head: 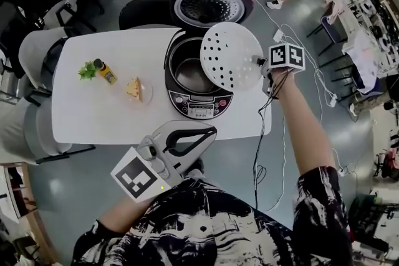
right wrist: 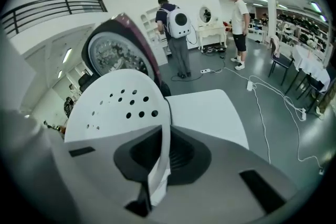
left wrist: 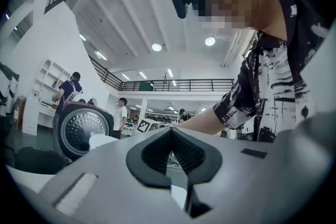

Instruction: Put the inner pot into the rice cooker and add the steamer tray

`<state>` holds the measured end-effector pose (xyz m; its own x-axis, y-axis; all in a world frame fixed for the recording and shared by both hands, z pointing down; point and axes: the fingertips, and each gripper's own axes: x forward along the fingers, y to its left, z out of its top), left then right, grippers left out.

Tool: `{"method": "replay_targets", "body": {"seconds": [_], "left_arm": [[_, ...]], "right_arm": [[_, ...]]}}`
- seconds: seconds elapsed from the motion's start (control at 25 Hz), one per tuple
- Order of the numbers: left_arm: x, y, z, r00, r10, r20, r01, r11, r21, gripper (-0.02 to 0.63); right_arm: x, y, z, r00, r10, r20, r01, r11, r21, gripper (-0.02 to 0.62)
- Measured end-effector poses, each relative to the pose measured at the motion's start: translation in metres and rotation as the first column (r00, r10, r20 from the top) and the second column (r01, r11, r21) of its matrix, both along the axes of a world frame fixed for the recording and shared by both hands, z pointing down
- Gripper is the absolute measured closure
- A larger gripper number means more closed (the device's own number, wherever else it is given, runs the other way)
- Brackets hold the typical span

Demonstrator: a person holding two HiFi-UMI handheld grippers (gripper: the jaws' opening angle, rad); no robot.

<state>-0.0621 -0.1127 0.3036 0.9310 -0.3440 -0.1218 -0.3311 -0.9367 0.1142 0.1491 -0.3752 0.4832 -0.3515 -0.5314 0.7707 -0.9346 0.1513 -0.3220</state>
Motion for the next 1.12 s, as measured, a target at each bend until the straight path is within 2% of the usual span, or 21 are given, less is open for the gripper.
{"method": "replay_targets", "body": {"seconds": [0.2, 0.32, 0.48, 0.84, 1.12], "left_arm": [[-0.021, 0.012, -0.002, 1.0, -0.03, -0.008, 0.03, 1.0, 0.004, 0.601], [-0.032, 0.016, -0.001, 0.999, -0.052, -0.011, 0.052, 0.999, -0.003, 0.601], [-0.041, 0.015, -0.005, 0.996, -0.089, -0.01, 0.089, 0.996, -0.027, 0.601], [-0.066, 0.013, 0.003, 0.991, -0.134, -0.011, 0.133, 0.99, -0.04, 0.601], [-0.069, 0.012, 0.002, 0.991, -0.131, -0.021, 0.13, 0.991, -0.038, 0.601]], "right_arm": [[-0.06, -0.009, 0.033, 0.998, -0.035, -0.056, 0.031, 0.998, -0.06, 0.592], [-0.075, -0.011, 0.054, 0.994, -0.039, -0.102, 0.028, 0.995, -0.1, 0.592], [-0.075, -0.012, 0.068, 0.991, -0.024, -0.134, 0.006, 0.991, -0.136, 0.592], [-0.072, -0.017, 0.09, 0.981, 0.009, -0.193, -0.039, 0.988, -0.15, 0.592], [-0.071, -0.02, 0.086, 0.949, -0.031, -0.315, -0.009, 0.992, -0.123, 0.589]]}}
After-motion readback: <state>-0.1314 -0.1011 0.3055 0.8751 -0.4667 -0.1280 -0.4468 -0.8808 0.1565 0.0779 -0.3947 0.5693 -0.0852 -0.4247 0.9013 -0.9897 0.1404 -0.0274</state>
